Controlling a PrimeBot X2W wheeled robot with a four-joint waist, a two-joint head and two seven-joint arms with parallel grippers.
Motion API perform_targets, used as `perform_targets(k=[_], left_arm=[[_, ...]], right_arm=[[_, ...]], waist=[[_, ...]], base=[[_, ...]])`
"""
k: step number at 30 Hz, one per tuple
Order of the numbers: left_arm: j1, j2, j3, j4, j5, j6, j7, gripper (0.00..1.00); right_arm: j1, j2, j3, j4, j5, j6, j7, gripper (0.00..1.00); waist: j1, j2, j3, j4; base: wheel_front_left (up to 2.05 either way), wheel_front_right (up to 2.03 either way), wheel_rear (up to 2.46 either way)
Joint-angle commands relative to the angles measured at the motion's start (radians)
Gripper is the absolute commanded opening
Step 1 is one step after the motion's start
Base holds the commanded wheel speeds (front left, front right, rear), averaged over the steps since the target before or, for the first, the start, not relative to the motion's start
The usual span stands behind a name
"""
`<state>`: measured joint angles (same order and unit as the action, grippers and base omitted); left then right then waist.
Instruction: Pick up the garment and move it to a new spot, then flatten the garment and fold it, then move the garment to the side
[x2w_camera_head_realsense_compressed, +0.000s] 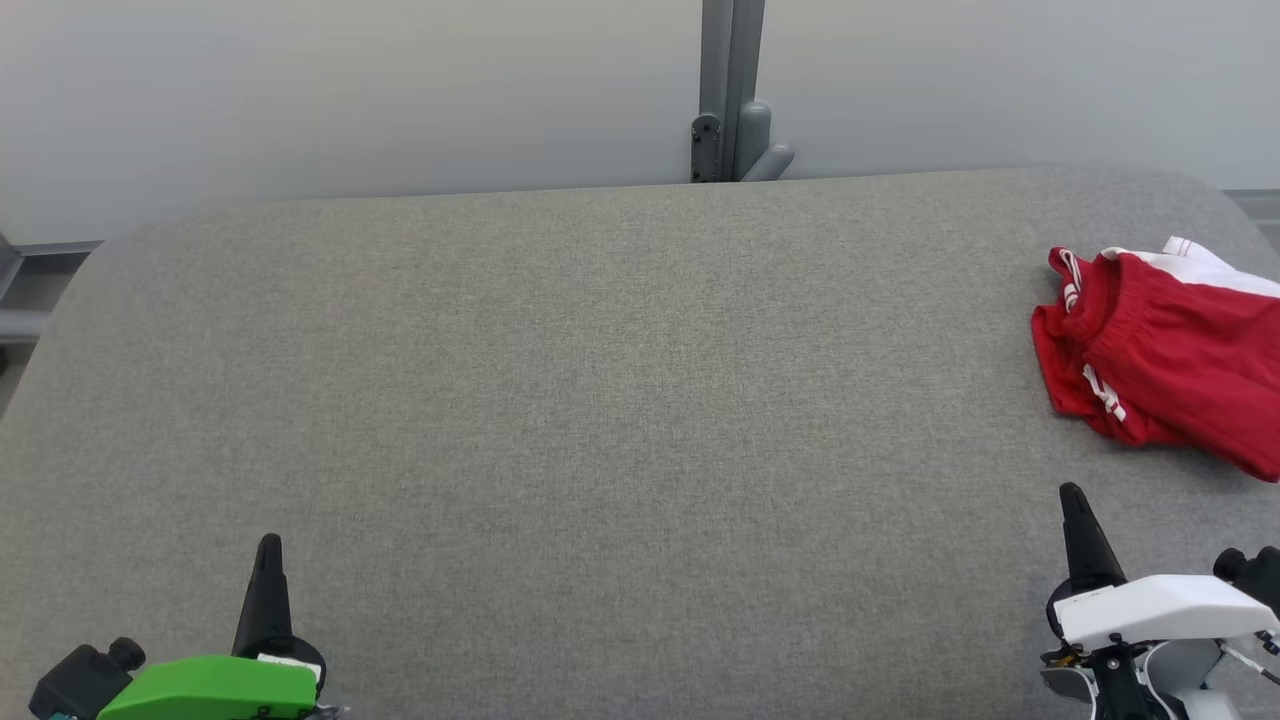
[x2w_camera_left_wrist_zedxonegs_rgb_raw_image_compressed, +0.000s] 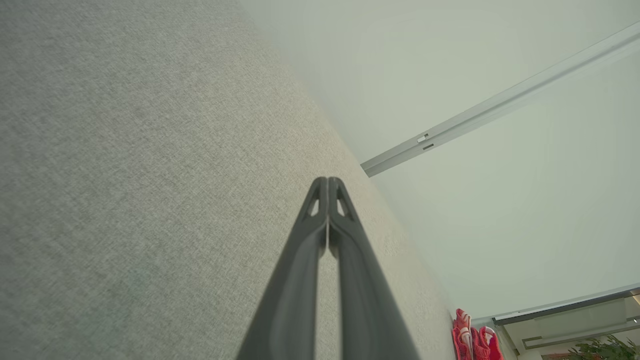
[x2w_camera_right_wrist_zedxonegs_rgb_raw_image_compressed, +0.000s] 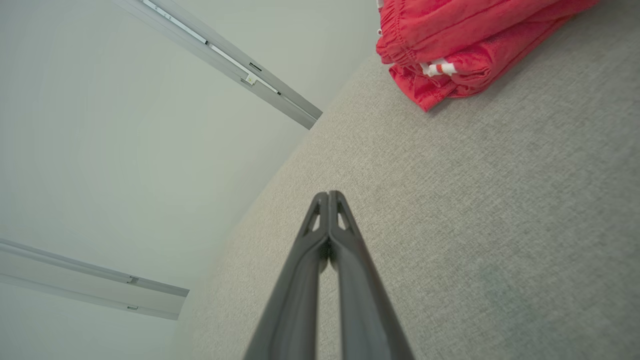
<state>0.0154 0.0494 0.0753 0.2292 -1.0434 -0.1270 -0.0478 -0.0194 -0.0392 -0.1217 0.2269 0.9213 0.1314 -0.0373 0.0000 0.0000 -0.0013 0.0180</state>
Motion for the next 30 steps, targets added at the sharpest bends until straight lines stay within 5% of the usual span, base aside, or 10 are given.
perform_targets(k=[1, 30], left_arm=[[-0.03, 0.011, 0.005, -0.007, -0.029, -0.003, 0.007, 0.0], [-0.084, 0.012, 0.018, 0.007, -0.299, -0.005, 0.08, 0.0]], right_arm=[[-0.024, -0.008, 0.0, -0.006, 0.035, 0.0, 0.006, 0.0], [-0.061, -0.011, 0.004, 0.008, 0.357, 0.0, 0.078, 0.0]], waist=[[0.0, 0.0, 0.0, 0.0], [0.0, 0.0, 0.002, -0.008]], base=[[0.0, 0.0, 0.0], [0.0, 0.0, 0.0]])
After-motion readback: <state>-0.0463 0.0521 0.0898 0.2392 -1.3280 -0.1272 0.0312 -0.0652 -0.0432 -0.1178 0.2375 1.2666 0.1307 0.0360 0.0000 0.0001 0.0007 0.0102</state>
